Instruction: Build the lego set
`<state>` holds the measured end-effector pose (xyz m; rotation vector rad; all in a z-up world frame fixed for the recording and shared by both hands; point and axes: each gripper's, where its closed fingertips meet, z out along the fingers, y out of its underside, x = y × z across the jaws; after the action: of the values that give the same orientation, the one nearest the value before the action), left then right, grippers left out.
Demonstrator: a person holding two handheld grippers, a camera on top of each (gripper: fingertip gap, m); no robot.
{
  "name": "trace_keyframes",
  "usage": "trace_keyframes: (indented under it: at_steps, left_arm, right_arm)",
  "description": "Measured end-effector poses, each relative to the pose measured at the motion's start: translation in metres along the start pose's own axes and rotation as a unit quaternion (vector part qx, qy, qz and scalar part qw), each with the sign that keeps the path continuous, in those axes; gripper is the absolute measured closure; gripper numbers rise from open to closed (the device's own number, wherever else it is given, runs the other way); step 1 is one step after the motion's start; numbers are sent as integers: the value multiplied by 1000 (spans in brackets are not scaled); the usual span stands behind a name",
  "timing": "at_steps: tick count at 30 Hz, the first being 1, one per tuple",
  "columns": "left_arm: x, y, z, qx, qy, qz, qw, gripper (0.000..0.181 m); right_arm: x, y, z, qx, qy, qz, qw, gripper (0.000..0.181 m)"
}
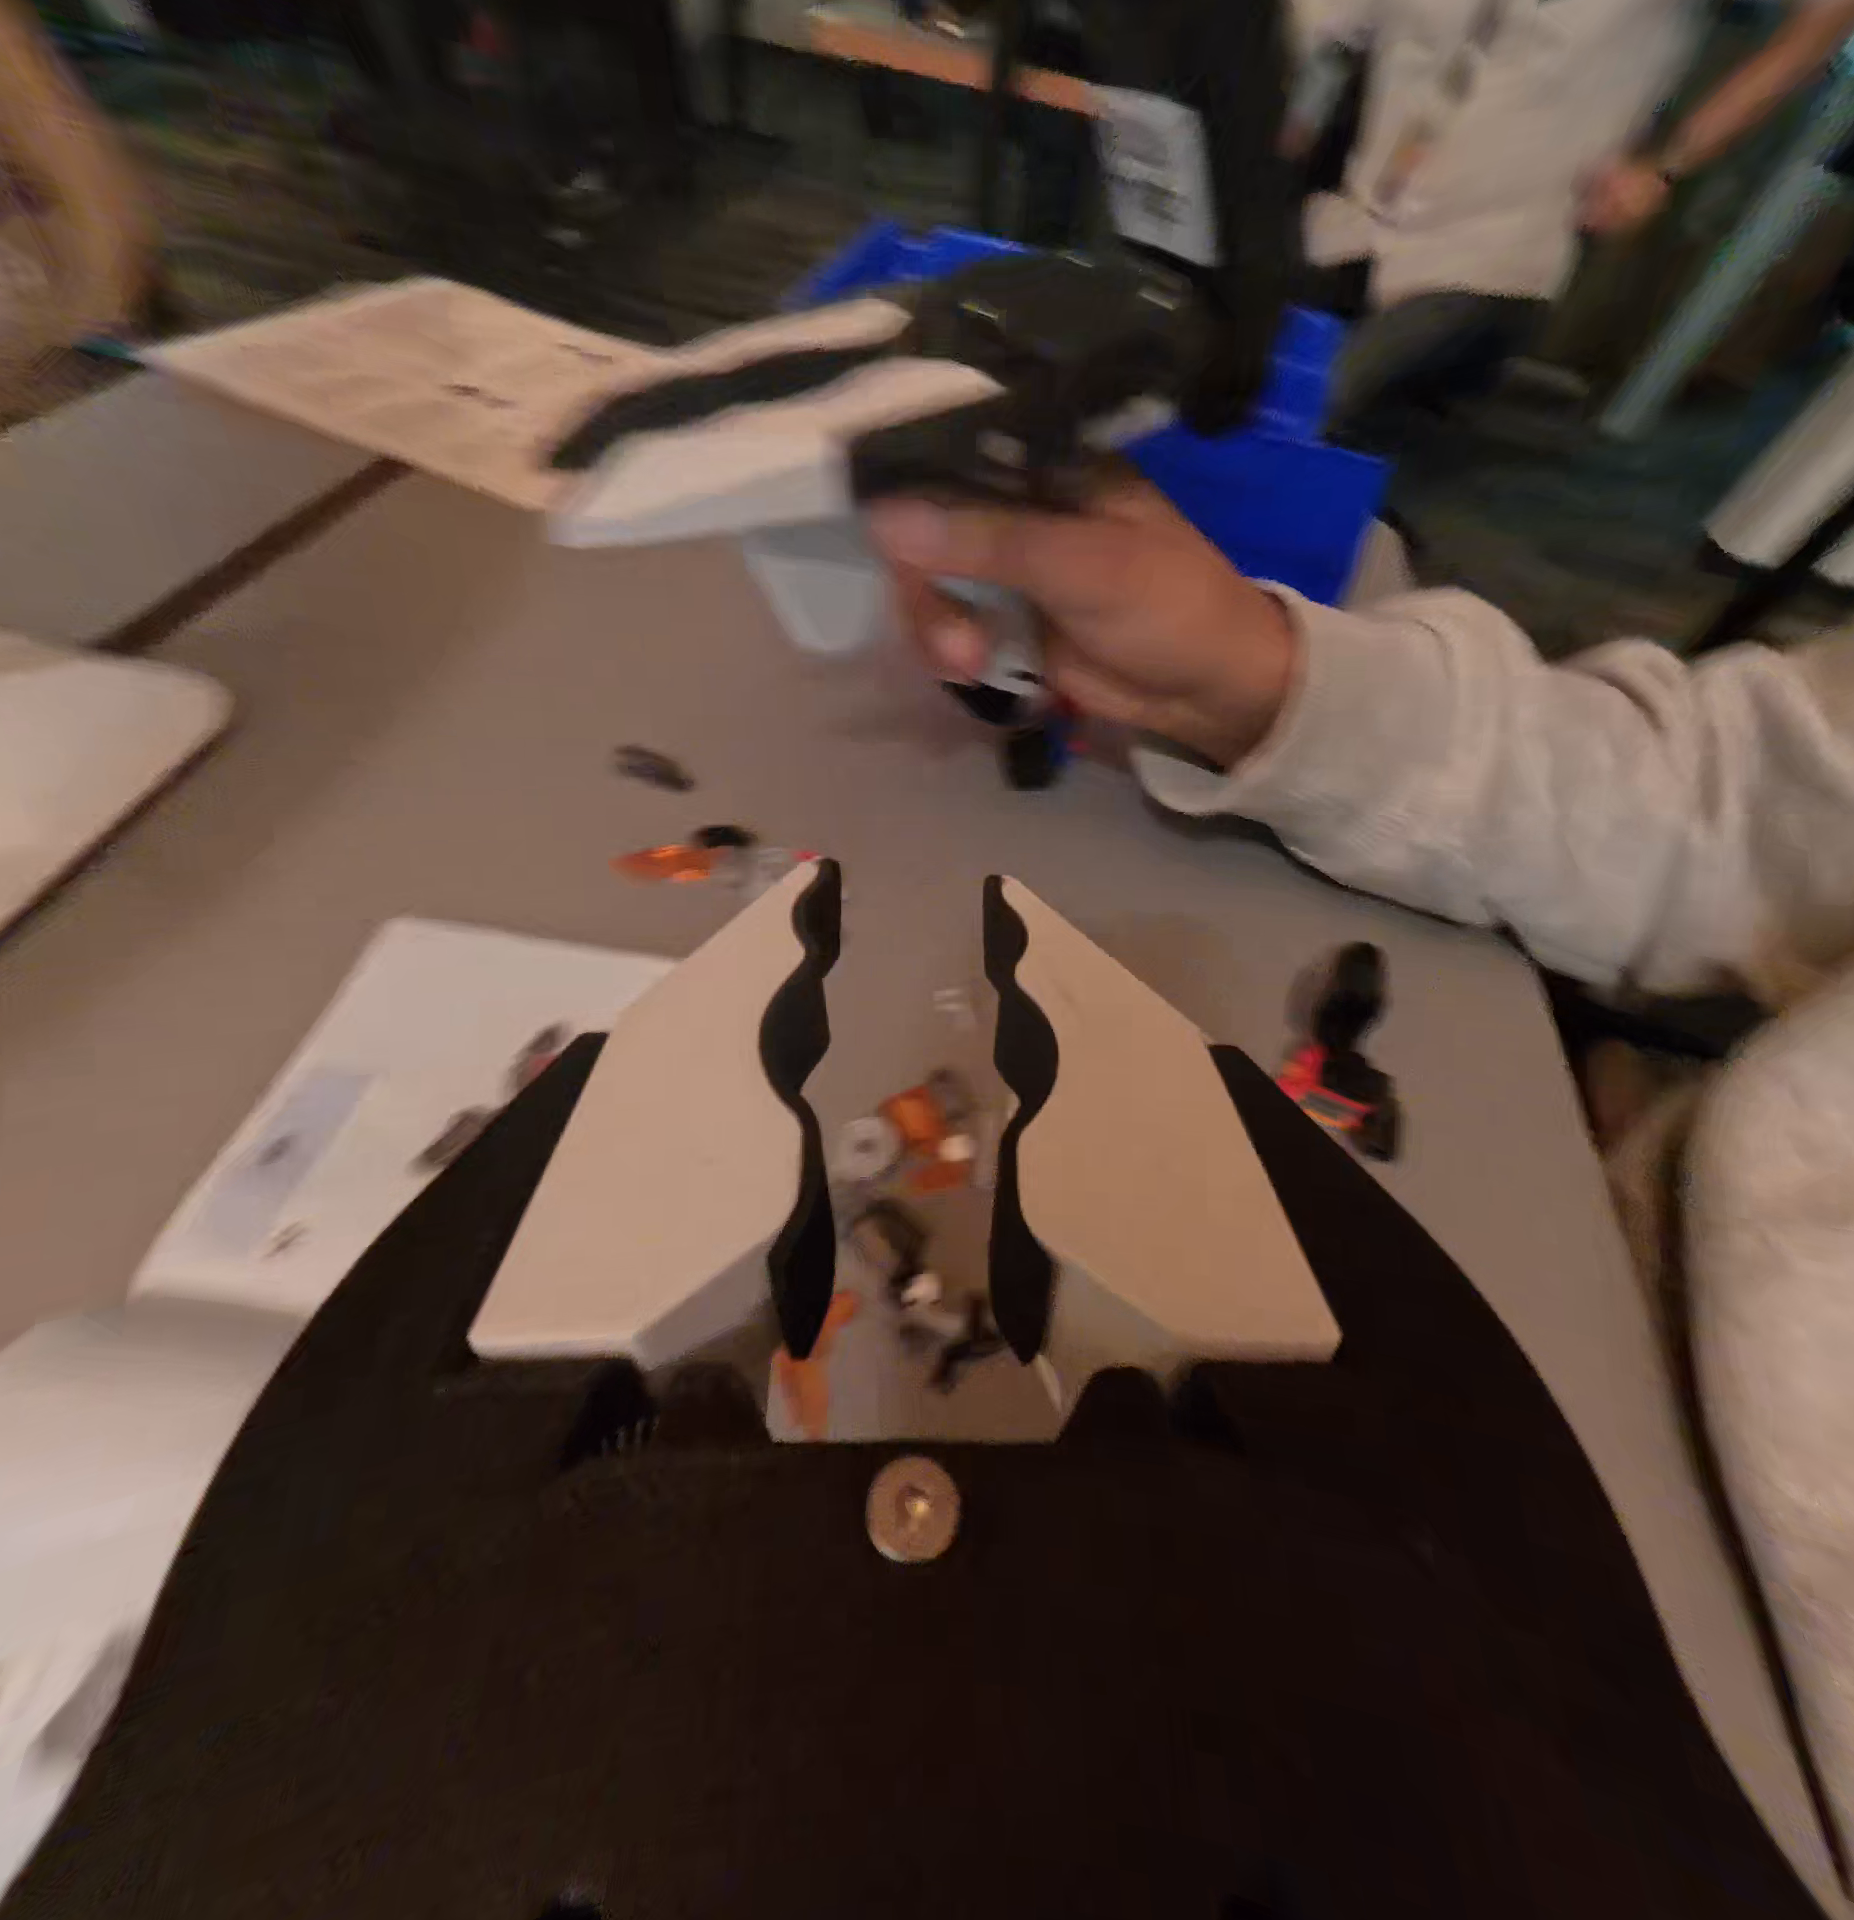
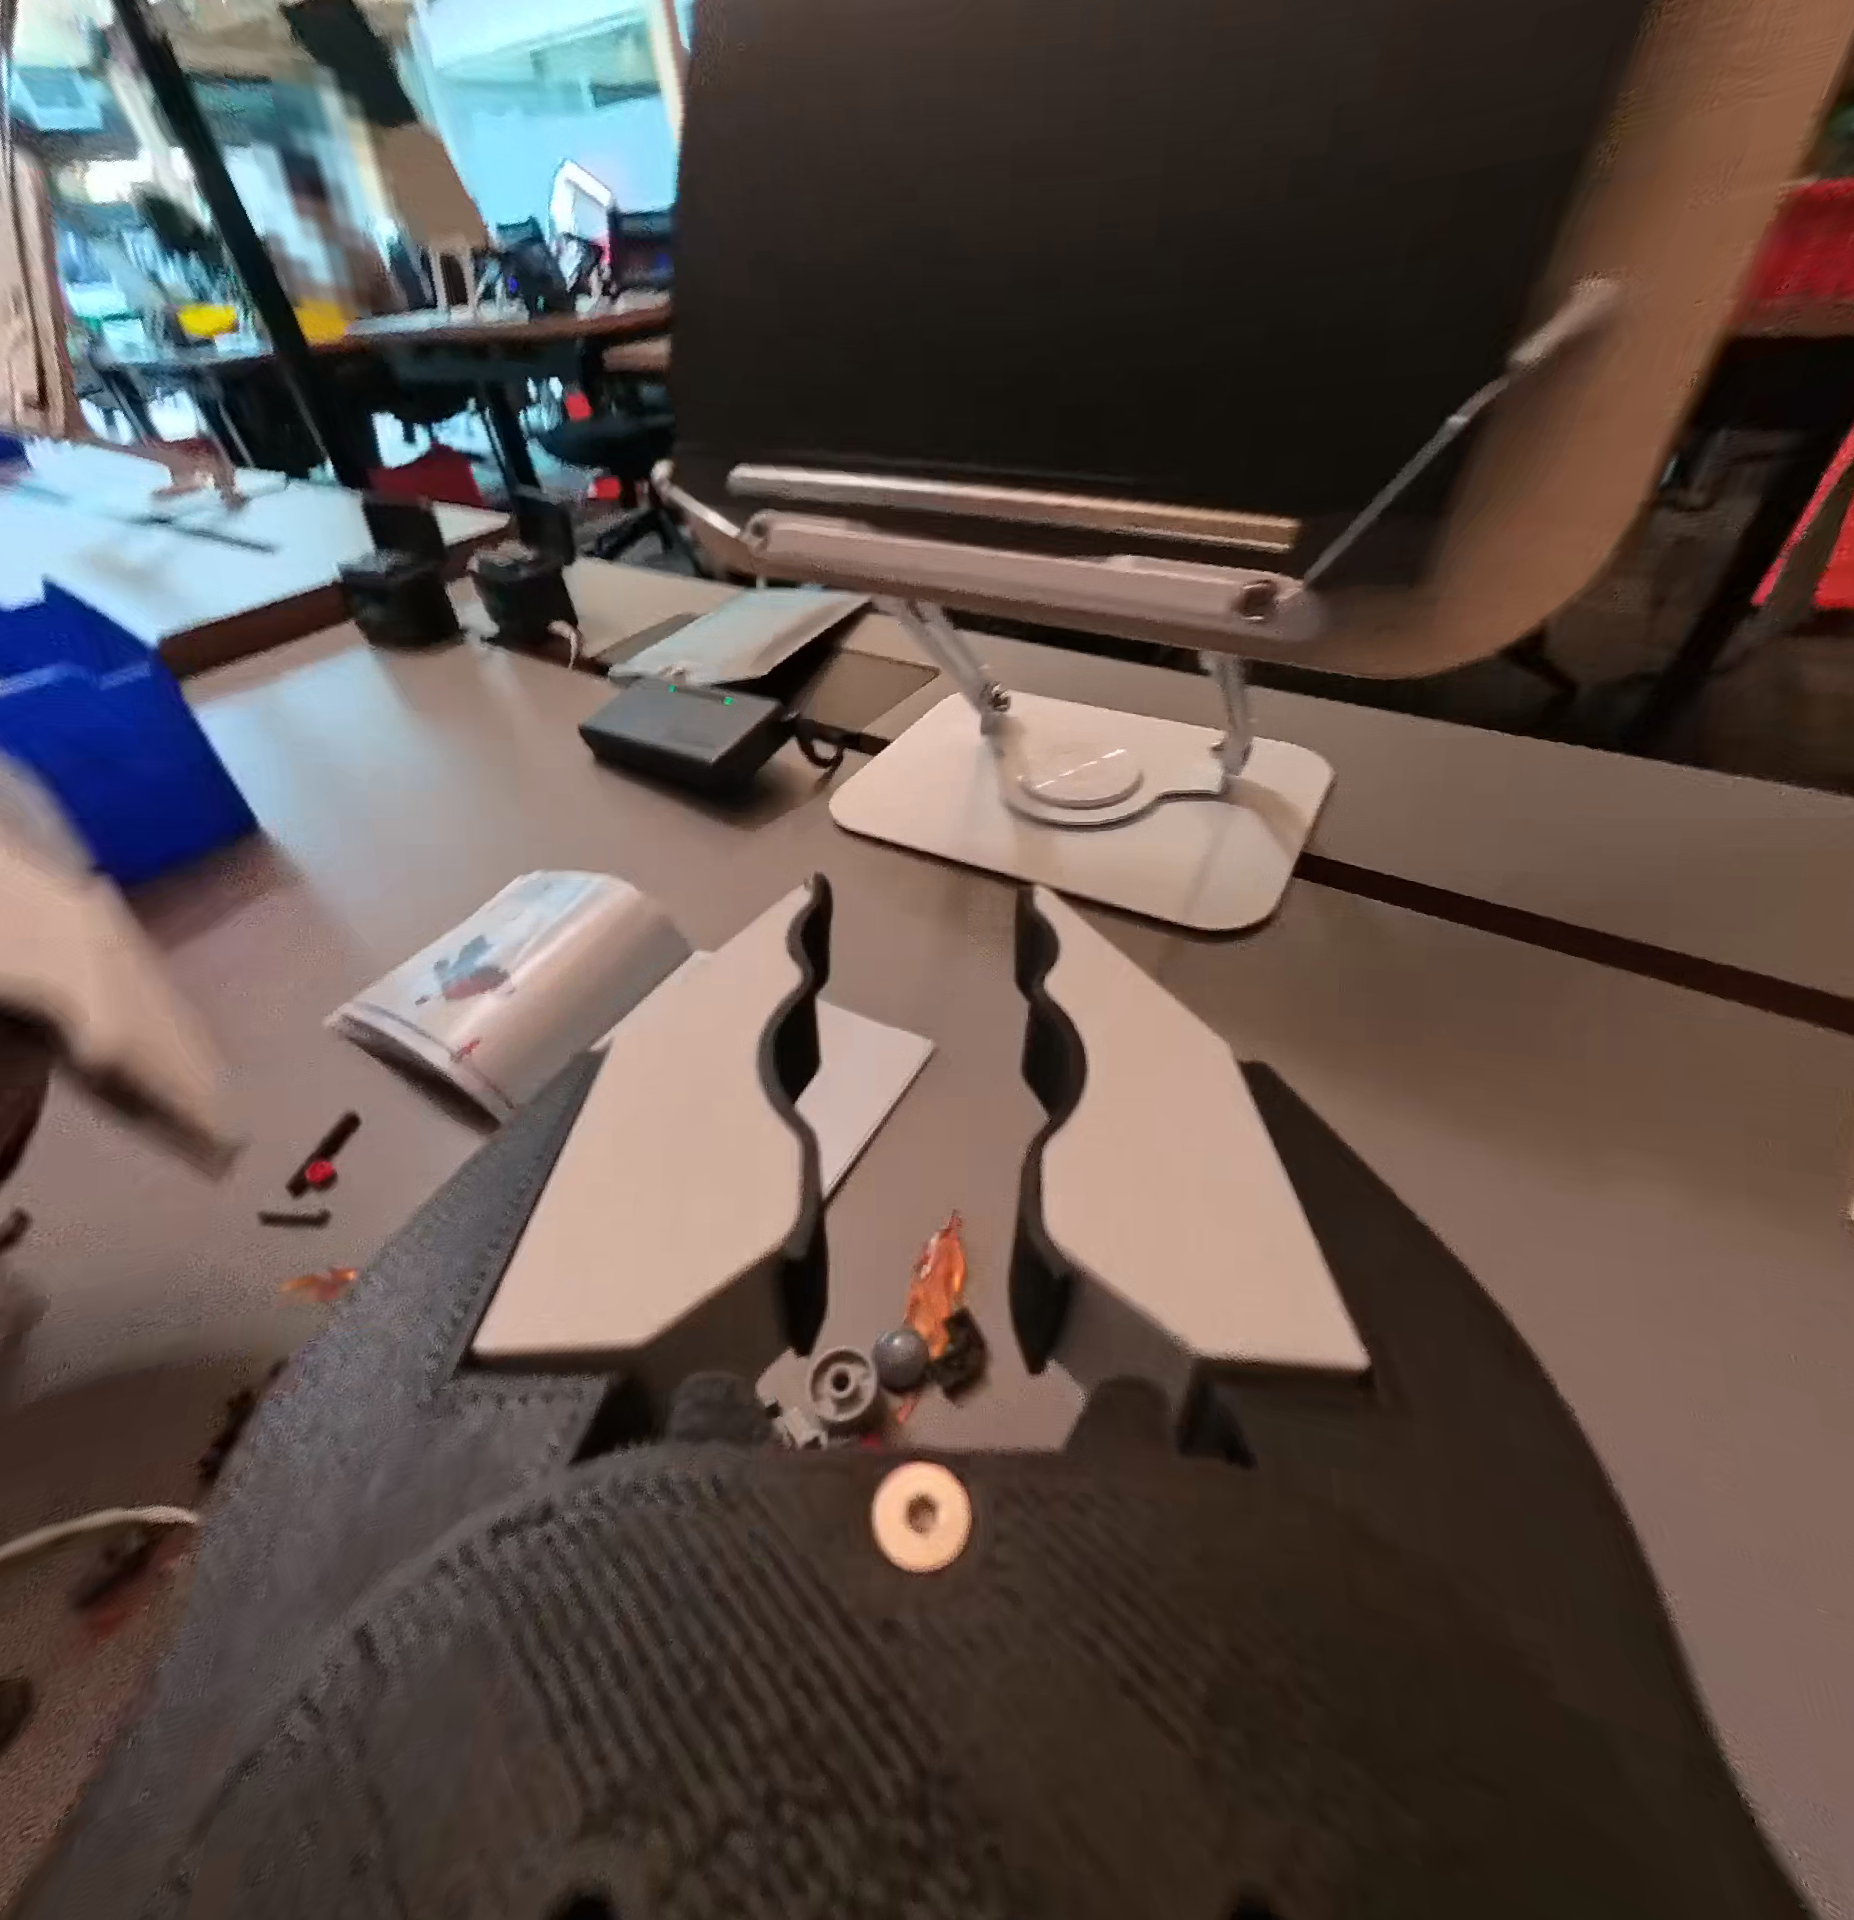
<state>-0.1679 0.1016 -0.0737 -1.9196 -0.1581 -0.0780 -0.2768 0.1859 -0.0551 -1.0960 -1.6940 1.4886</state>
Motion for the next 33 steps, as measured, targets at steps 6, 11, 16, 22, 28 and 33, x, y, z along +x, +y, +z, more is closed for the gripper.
trace_keyframes:
  at_steps: [6, 11, 16, 22, 28, 33]
  left_arm:
    - [101, 32, 53, -98, 168, 47, 980, 151]
    - [132, 97, 67, -239, 223, 70, 942, 143]
    - [145, 112, 77, -260, 221, 47, 939, 139]
    - [125, 106, 81, -257, 169, -28, 951, 150]
    - [92, 35, 61, -45, 237, -314, 918, 152]
    - [75, 18, 42, 32, 270, -381, 884, 152]
  right_arm:
    - [29, -15, -18, 35, 13, 40, 998, 145]
    - [22, -14, -16, 29, 5, 28, 999, 145]
    - [15, -11, -12, 21, -4, 22, 1000, 145]
    - [14, -10, -11, 18, -5, 20, 1000, 145]
    - [16, -13, -13, 25, -6, 26, 999, 145]
    - [15, -14, -14, 26, -7, 25, 999, 145]
